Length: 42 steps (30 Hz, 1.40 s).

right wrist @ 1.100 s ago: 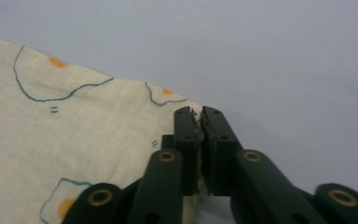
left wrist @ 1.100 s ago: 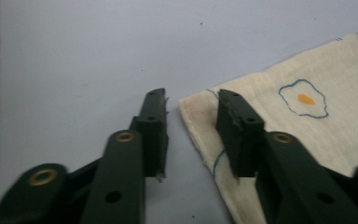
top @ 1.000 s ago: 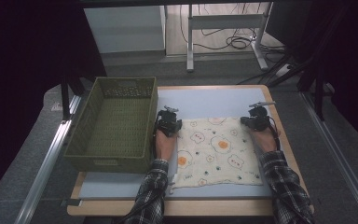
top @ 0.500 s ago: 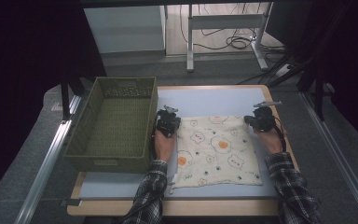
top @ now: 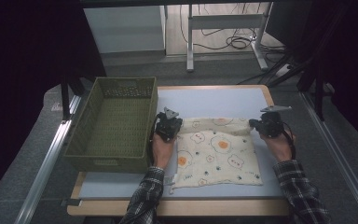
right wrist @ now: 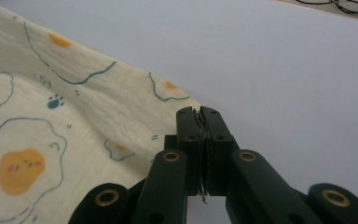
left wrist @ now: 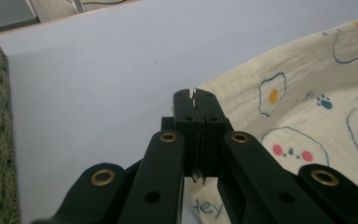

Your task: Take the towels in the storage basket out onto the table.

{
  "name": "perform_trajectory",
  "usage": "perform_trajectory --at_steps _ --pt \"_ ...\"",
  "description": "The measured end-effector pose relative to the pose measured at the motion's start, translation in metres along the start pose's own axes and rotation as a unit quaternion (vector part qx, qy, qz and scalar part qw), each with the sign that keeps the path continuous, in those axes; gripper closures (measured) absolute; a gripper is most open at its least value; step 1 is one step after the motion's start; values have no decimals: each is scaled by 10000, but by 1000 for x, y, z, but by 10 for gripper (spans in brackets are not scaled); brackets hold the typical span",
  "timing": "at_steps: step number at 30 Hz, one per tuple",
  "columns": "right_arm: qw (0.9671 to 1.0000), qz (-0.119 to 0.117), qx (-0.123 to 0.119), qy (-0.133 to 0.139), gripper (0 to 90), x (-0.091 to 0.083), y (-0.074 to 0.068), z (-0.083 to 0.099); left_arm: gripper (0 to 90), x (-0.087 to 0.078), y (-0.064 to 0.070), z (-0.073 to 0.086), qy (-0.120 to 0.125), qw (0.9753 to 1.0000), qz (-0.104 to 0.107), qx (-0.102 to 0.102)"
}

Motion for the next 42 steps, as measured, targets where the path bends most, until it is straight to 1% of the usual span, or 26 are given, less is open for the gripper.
perform_trajectory --at_steps 2,7,9,11,12,17,18,21,23,24,29,30,32,36,39,40,42 --pt "10000 -44 15 26 876 -5 0 5 890 -3 4 1 6 10000 16 74" --pt "10000 -70 -49 15 876 -16 -1 18 890 -10 17 6 -30 9994 75 329" --pt "9999 -94 -53 5 876 -22 -3 23 889 -13 20 9 7 9991 183 380" --pt "9999 -103 -54 23 876 -24 -4 25 889 -15 21 10 21 9990 217 389" --pt "9999 -135 -44 46 877 -29 -5 30 889 -19 23 13 28 9989 254 393" --pt "9997 -228 -19 83 877 -40 -10 39 889 -25 28 19 17 9985 356 407" --pt "9997 -241 -26 99 877 -42 -11 41 889 -27 33 24 -11 9982 415 441" --pt "9995 -282 -6 124 877 -48 -14 47 889 -31 39 31 42 9970 617 456" --pt "9995 -308 -13 113 877 -51 -16 52 889 -34 42 36 37 9966 665 488" --pt "9994 -320 -15 130 877 -53 -17 54 889 -35 43 38 42 9963 718 471" --pt "9992 -367 -28 169 877 -63 -21 63 889 -44 48 51 33 9957 815 448" --pt "9992 -367 -28 169 877 -63 -21 63 889 -44 48 51 33 9957 815 448" --pt "9991 -390 -57 172 877 -69 -25 68 889 -48 53 59 86 9949 908 439" --pt "9989 -405 -137 165 877 -78 -29 75 889 -55 60 68 144 9941 971 466" --pt "9988 -434 -148 192 877 -85 -32 78 889 -62 66 74 196 9937 967 531" --pt "9987 -438 -170 195 877 -88 -33 79 889 -62 66 74 196 9937 967 531" --pt "9985 -462 -185 210 877 -92 -36 81 889 -71 71 78 258 9934 951 584"
Point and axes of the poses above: each handheld gripper's, and its own axes: x roughly forward along the jaws, z roughly out of its underside, y roughly to its right, the point moved 3 cm from there along x, roughly forward along the jaws, and after that the axes turned 6 degrees about z, right-handed, at the moved point
